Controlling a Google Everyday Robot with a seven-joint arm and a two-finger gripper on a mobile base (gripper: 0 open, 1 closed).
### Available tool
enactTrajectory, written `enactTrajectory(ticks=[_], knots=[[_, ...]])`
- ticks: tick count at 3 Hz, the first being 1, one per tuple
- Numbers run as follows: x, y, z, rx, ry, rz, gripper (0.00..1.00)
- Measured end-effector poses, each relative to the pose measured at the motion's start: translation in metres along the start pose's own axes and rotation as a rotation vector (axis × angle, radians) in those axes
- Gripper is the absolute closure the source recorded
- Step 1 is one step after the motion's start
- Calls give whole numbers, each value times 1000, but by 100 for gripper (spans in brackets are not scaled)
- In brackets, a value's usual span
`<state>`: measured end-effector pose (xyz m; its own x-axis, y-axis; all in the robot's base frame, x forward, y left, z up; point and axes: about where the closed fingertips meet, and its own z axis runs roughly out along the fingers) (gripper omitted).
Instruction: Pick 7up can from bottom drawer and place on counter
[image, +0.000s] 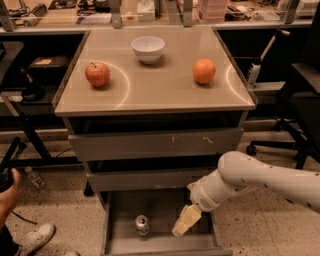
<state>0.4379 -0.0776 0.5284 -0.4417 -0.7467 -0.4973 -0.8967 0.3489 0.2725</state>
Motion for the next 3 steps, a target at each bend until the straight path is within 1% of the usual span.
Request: enactTrajectory(ticks=[1,2,3], knots=[[5,-35,57,-18,-91,-2,0],[22,-53,112,-69,-149,20,0],[22,-53,112,-69,-149,20,0]])
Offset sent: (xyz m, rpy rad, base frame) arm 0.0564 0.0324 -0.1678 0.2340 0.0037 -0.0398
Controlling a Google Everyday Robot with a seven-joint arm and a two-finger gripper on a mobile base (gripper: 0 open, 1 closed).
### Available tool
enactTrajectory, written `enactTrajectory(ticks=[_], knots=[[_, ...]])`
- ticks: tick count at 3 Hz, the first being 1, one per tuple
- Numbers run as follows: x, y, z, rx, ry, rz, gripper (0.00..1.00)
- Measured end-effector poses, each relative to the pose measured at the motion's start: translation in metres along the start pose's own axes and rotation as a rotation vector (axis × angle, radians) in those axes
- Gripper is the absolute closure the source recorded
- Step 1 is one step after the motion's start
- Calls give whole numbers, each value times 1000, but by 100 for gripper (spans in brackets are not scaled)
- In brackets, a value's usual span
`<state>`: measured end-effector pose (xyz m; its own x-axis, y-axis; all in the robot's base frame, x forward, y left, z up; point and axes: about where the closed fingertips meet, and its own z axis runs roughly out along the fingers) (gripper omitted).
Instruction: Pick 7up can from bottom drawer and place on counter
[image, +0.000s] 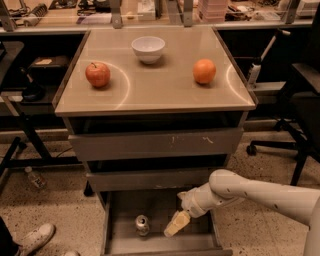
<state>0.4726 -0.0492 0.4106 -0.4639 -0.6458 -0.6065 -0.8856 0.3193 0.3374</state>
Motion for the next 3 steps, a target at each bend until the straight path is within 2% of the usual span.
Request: enactTrajectory(ticks=[1,3], knots=[[15,-7,28,-29,-27,19,0],[43,-32,117,-91,-157,11,0]])
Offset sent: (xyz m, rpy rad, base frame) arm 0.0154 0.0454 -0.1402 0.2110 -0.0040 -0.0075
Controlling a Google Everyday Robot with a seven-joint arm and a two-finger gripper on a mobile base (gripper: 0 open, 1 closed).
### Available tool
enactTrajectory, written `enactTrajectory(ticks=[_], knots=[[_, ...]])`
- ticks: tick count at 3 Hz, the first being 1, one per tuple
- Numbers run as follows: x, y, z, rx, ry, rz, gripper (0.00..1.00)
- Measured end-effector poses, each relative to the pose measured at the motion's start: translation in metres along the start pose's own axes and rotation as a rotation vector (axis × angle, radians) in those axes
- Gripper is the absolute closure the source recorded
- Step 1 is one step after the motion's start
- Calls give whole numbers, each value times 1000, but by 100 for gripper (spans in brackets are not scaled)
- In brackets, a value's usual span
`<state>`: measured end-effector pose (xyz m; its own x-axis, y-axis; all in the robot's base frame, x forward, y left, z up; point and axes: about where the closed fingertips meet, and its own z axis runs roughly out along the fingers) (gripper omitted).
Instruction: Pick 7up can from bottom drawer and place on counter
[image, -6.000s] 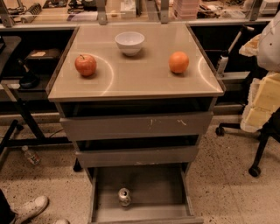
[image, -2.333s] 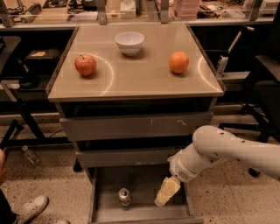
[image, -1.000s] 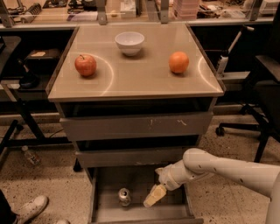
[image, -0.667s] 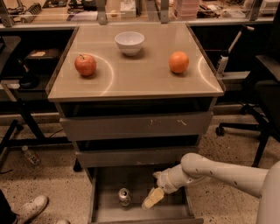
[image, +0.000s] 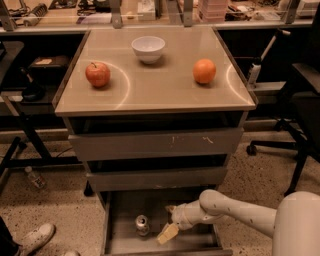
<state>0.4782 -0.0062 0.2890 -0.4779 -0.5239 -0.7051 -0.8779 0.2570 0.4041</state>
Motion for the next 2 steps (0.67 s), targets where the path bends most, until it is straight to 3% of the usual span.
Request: enactTrajectory(ticks=[1,2], knots=[[0,0,0,0,0,0,0],[0,-18,22,18,-29,-36,0]])
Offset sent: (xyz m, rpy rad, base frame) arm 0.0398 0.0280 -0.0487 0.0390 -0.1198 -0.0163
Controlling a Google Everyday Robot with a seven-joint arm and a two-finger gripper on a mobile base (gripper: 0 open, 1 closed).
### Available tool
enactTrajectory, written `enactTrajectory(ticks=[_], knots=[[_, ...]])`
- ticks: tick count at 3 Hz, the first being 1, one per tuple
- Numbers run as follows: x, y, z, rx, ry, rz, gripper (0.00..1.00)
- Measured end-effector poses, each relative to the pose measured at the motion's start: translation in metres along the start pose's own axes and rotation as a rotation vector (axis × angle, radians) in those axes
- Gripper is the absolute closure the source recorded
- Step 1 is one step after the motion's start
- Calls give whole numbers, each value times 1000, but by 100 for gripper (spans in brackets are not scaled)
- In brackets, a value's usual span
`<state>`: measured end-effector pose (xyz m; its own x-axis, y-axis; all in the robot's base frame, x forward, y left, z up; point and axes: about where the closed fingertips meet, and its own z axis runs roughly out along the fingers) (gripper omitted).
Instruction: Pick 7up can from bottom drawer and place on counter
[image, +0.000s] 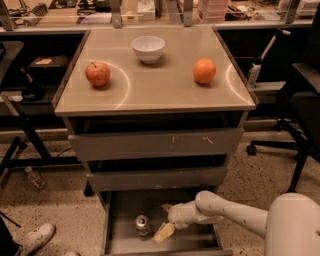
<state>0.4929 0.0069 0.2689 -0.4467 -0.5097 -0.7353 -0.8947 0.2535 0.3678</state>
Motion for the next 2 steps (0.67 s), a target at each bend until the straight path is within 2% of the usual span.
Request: enactTrajectory(ticks=[1,2], knots=[[6,-33,38,29,-61,-46,0],[8,-33,47,29,-75,-41,0]])
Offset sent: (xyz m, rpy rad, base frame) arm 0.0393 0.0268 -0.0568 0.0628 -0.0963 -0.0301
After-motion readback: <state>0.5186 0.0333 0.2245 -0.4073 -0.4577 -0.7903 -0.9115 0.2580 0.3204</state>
